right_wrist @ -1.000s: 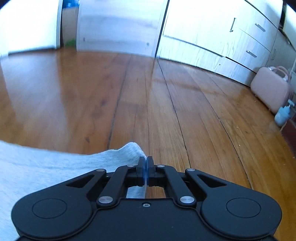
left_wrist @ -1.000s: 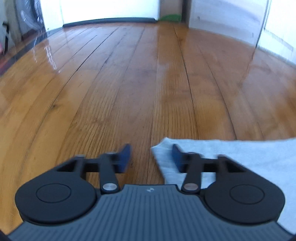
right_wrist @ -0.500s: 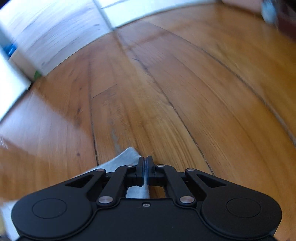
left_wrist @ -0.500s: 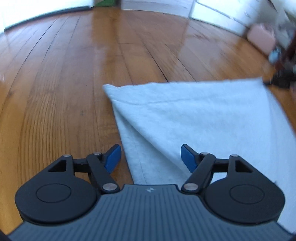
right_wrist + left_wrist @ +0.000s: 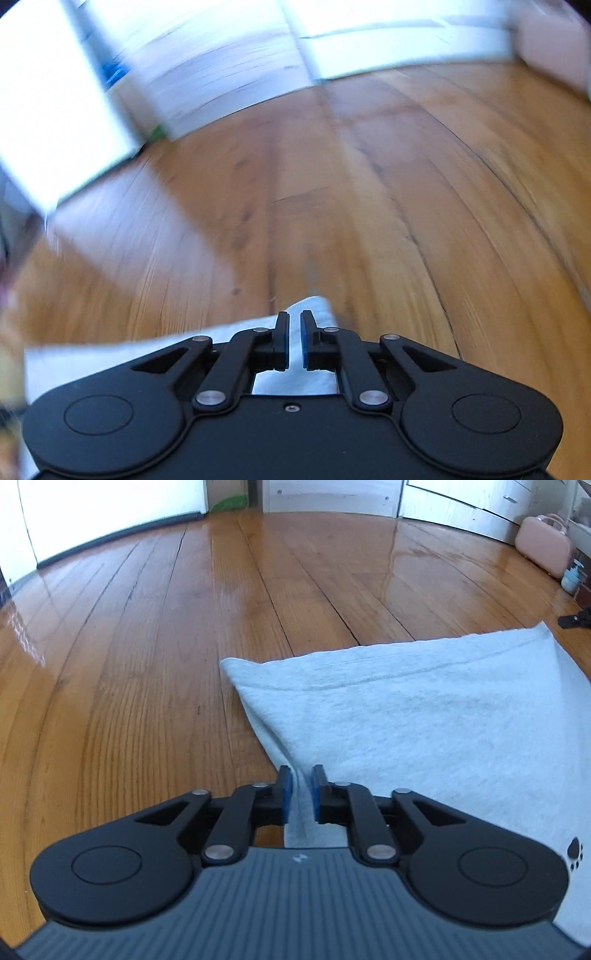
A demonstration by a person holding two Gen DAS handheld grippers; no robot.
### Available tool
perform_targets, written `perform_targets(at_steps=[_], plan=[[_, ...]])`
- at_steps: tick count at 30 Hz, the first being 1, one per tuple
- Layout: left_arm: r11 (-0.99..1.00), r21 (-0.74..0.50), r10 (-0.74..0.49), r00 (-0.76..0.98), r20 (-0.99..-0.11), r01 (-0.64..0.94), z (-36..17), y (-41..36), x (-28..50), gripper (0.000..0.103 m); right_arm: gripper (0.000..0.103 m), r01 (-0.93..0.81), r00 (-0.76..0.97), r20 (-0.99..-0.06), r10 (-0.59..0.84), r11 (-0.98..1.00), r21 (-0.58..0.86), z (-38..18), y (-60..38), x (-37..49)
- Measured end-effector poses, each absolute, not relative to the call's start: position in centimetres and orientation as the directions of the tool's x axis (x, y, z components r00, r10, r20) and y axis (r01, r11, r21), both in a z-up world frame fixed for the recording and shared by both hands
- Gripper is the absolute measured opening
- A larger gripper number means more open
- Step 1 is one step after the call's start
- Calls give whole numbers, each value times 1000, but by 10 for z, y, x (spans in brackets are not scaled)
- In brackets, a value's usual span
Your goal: Fold clothes
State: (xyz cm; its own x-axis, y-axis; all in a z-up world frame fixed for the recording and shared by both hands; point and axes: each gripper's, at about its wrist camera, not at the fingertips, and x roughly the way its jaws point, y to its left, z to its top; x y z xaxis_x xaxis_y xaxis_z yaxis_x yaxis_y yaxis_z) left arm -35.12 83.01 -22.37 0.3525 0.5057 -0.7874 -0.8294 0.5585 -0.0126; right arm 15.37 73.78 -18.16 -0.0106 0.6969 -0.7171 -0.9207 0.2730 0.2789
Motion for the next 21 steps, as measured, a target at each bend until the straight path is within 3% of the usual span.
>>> perform_targets(at_steps=[2,4,8,11,12,13,14,15,19,21], plan=[[580,-2,507,363,-782,-814,-222,824,-352,35,11,-958,-1,-741,672,212,195,-179,747,140],[614,9,498,378,-780,-789,-220,818,-351,39,15,-976,24,-755,656,177,123,-178,755,128],[672,46,478,385,-789,-739,-219,803,-349,41,55,-993,58,-768,638,116,21,-182,766,107],[677,48,470,381,-796,-734,-221,796,-350,41,61,-993,115,-800,589,100,-70,-197,784,96],[679,49,467,379,-799,-733,-222,794,-350,41,60,-990,138,-811,568,110,-91,-203,789,95],[680,49,464,378,-801,-731,-223,791,-350,39,50,-989,146,-807,572,112,-100,-206,789,94],[680,54,465,373,-803,-731,-224,789,-350,37,17,-988,149,-792,592,113,-101,-206,788,92],[673,69,475,358,-804,-737,-226,788,-350,37,0,-988,154,-790,593,115,-106,-206,788,90],[629,45,484,346,-803,-776,-228,789,-358,34,0,-967,252,-716,651,141,-212,-200,781,84],[614,47,497,339,-798,-788,-228,788,-362,31,0,-960,278,-694,664,225,-168,-190,776,102]])
